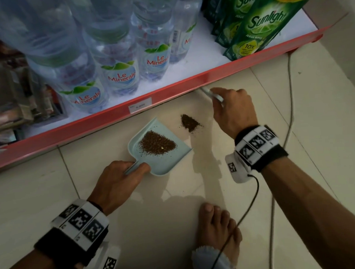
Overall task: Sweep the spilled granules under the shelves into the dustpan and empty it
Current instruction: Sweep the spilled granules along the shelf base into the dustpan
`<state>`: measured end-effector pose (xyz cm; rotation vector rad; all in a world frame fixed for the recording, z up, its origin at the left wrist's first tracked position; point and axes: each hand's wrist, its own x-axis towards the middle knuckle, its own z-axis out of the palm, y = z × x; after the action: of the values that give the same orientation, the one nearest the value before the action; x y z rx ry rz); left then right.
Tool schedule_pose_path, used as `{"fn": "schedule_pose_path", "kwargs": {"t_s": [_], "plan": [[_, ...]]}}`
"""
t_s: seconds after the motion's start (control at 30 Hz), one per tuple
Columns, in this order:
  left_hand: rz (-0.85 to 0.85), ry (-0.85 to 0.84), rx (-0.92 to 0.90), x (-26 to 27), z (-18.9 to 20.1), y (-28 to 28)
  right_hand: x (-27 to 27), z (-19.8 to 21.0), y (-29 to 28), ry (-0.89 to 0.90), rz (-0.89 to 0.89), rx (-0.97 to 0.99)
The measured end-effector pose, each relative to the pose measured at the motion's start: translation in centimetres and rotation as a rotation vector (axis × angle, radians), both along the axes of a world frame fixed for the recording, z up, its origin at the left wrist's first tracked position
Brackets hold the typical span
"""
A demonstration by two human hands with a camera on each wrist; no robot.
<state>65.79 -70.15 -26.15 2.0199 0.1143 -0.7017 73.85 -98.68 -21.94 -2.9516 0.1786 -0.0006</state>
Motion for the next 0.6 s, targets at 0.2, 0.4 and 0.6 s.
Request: {"fn": "schedule_pose_path", "kwargs": {"t_s": [0.2, 0.4, 0.6], "plan": [[0.005, 0.016, 0.017, -0.7, -0.2, 0.6, 1.1, -1.6, 2.0, 0.132, 0.378, 0.123], [0.038, 0.012, 0.020, -0.8, -0.7, 1.0, -1.1, -1.1, -1.7, 0.209, 0.572, 0.099], [0.012, 0.008, 0.007, -0.4, -0.7, 0.3, -2.4, -0.6, -2.9, -0.090, 0.456, 0.329]]}}
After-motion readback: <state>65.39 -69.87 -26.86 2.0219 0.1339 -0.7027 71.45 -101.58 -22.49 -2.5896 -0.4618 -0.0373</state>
